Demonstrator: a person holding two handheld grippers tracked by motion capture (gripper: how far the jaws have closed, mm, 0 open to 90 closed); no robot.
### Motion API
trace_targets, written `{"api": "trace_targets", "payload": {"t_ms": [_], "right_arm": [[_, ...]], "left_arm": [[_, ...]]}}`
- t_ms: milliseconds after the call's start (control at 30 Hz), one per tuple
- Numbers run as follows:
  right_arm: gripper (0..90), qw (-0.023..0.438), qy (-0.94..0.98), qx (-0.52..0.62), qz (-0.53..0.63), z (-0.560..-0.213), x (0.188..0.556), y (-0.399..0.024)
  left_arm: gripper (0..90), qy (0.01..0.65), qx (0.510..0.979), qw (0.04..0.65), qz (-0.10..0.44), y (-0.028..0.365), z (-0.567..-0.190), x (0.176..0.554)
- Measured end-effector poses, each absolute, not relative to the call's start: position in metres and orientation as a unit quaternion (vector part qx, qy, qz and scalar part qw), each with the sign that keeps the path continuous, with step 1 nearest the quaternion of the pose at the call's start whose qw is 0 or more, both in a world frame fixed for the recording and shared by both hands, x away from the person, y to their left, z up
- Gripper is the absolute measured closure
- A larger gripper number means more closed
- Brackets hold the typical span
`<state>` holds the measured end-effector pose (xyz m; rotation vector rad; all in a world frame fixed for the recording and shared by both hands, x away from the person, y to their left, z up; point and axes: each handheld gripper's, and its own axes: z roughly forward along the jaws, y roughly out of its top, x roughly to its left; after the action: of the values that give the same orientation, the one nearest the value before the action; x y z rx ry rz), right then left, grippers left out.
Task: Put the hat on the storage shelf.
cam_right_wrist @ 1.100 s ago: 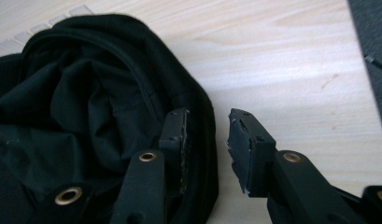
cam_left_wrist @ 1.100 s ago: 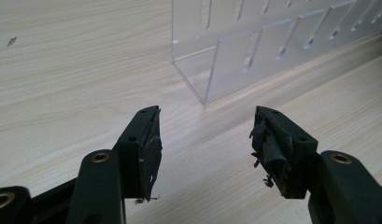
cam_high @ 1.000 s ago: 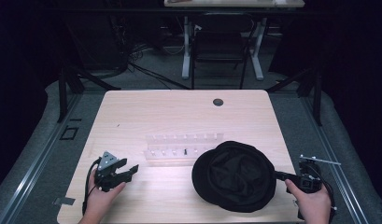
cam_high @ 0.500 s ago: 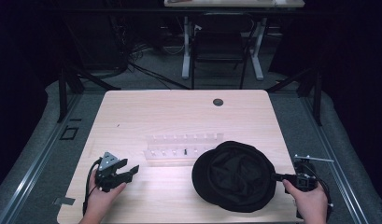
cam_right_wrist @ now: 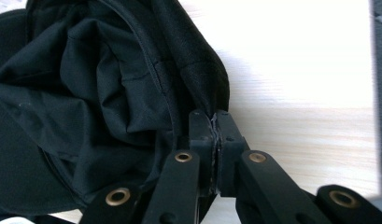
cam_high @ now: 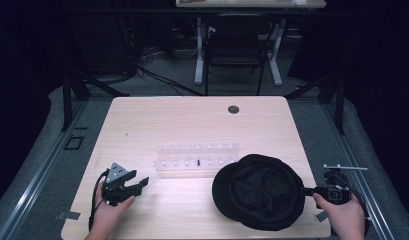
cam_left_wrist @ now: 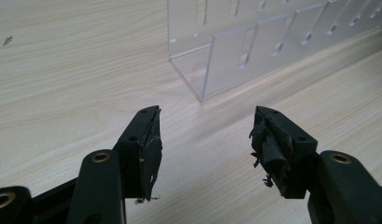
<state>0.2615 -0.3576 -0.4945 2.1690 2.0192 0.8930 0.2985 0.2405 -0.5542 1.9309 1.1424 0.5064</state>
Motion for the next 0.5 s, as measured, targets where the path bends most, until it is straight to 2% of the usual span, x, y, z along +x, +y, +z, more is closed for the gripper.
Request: {"api": "trace_targets", "payload": {"t_ms": [233, 500], "right_arm": [[88.0, 0.026, 0.655, 0.71, 0.256, -0.49, 0.259, -0.371], [86.4, 0.003, 0.646, 0.72, 0.254, -0.496, 0.269, -0.371]], "left_arm": [[42.6, 0.453, 0.767, 0.408, 0.201, 0.239, -0.555, 0.299], [42.6, 0.453, 0.767, 0.408, 0.2, 0.238, -0.555, 0.299]]}}
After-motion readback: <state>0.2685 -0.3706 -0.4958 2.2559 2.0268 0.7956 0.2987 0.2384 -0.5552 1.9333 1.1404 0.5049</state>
